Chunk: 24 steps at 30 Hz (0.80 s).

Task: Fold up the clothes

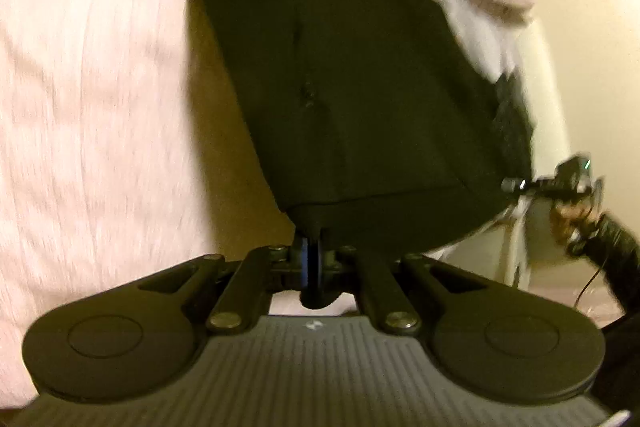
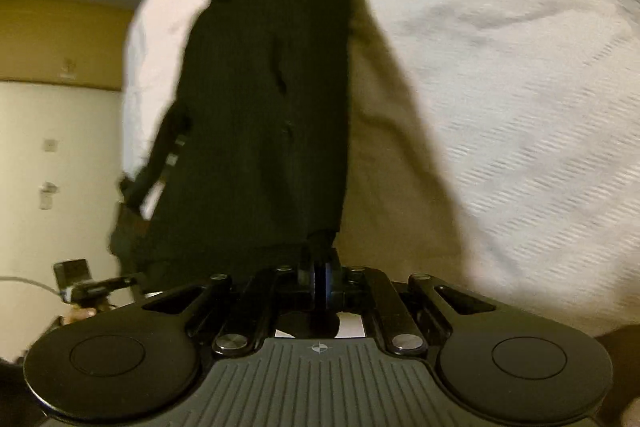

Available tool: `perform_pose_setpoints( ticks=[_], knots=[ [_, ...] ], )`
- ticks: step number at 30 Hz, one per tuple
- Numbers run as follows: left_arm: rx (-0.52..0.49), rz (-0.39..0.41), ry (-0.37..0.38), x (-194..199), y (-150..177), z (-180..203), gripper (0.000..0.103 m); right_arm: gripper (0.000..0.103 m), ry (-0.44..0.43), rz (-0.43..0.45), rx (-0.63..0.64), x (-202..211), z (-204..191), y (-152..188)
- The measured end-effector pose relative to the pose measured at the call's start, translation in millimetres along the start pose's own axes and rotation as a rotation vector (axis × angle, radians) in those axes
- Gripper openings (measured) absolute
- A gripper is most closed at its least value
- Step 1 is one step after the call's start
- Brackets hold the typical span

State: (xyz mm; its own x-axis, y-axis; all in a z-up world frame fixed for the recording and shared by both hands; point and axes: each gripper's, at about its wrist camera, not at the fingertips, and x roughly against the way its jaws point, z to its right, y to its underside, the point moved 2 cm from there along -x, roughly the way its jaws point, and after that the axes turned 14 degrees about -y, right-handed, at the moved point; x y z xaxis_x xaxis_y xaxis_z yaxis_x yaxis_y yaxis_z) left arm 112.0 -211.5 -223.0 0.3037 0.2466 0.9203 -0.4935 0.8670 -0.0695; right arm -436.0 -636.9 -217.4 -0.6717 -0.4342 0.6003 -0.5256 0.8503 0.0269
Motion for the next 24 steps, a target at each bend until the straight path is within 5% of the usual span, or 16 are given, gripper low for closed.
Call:
perform_pose_setpoints(
  ticks=[3, 8, 10, 12, 14, 19, 24],
  knots=[
    [-0.063, -0.078, -0.071, -39, 16, 11, 0.002, 0.002, 0.126, -0.085, 0.019, -31, 15, 5],
    [-0.103, -0.101, -0.136, -56, 20, 19, 0.010, 0.003, 0.254, -0.089, 0.027, -58, 22, 9],
    [-0.146, -0.089, -0.171, -44, 17, 16, 0.014, 0.019, 0.310, -0.083, 0.028, -57, 19, 9],
    [-0.184, -0.075, -0.207, -31, 12, 12, 0.014, 0.049, 0.437, -0.067, 0.056, -51, 11, 7],
    [-0.175, -0.041, -0.233, -19, 1, 13, 0.016, 0.054, 0.525, -0.017, 0.084, -42, 0, 5],
    [-0.204, 0.077, -0.263, 3, -39, 18, 0.018, 0.056, 0.502, 0.229, 0.037, -13, -25, -8],
    [-0.270, 0.163, -0.269, 0, -73, 68, 0.026, 0.056, 0.474, 0.382, 0.065, 14, -47, -27]
  ],
)
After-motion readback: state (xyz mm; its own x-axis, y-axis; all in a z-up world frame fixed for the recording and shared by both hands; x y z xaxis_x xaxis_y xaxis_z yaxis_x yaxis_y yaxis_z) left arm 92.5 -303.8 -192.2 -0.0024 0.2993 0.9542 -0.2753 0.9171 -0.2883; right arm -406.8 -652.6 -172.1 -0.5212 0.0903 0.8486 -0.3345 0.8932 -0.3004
